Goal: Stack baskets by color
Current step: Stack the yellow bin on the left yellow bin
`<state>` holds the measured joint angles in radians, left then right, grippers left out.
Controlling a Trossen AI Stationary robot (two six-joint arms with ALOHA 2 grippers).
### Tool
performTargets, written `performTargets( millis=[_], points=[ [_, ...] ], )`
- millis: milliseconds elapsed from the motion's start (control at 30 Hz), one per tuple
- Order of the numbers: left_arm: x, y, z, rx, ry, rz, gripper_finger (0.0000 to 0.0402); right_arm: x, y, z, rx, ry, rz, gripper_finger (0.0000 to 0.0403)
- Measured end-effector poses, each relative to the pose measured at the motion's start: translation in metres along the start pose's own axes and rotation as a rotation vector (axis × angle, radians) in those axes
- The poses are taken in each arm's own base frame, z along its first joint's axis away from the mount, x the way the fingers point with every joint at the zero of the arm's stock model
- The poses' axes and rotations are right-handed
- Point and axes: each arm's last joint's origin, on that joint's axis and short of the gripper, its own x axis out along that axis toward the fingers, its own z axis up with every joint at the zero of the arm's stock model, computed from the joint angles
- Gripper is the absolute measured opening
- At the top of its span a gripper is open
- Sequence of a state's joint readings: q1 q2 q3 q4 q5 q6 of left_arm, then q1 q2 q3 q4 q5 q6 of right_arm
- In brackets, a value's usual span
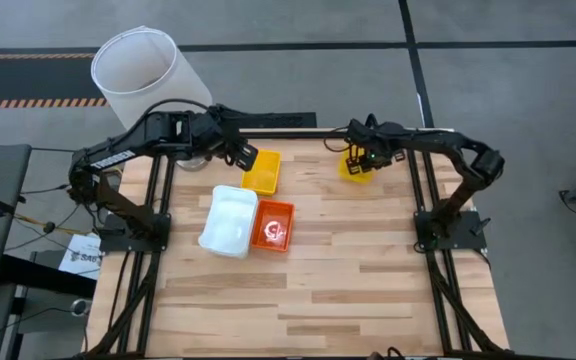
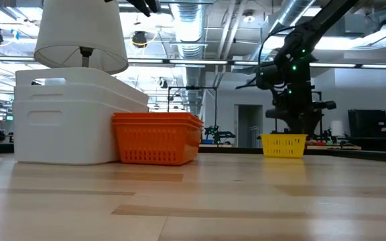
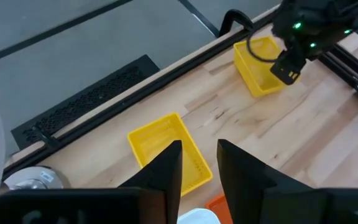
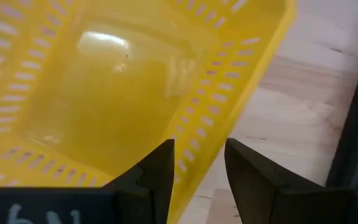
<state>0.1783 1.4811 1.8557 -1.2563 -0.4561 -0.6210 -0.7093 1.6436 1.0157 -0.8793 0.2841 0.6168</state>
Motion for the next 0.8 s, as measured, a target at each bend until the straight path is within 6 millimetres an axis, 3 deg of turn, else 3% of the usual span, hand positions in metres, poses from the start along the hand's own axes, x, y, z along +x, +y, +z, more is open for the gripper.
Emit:
performTargets(
  millis=[300,567,700,800],
  points=[
    [0.0,0.001,0.0,-0.001,-0.001,0.004,0.009,-0.013,-0.009,0.003,0.08,-0.03,0.058,0.0169],
    [0.0,0.001,0.001,-0.009,-0.014,0.022,0.009,0.004,-0.009,-0.005,0.116,-0.021,0.108,0.0157],
    [0.001,0.001,0.001,-0.022,-0.015,0.024,0.009,0.006,-0.008,-0.005,0.124,-0.028,0.125,0.0128],
    [0.005,-0.001,0.001,-0.024,-0.008,0.029,0.009,0.006,-0.006,-0.004,0.13,-0.035,0.149,0.0074]
  ],
)
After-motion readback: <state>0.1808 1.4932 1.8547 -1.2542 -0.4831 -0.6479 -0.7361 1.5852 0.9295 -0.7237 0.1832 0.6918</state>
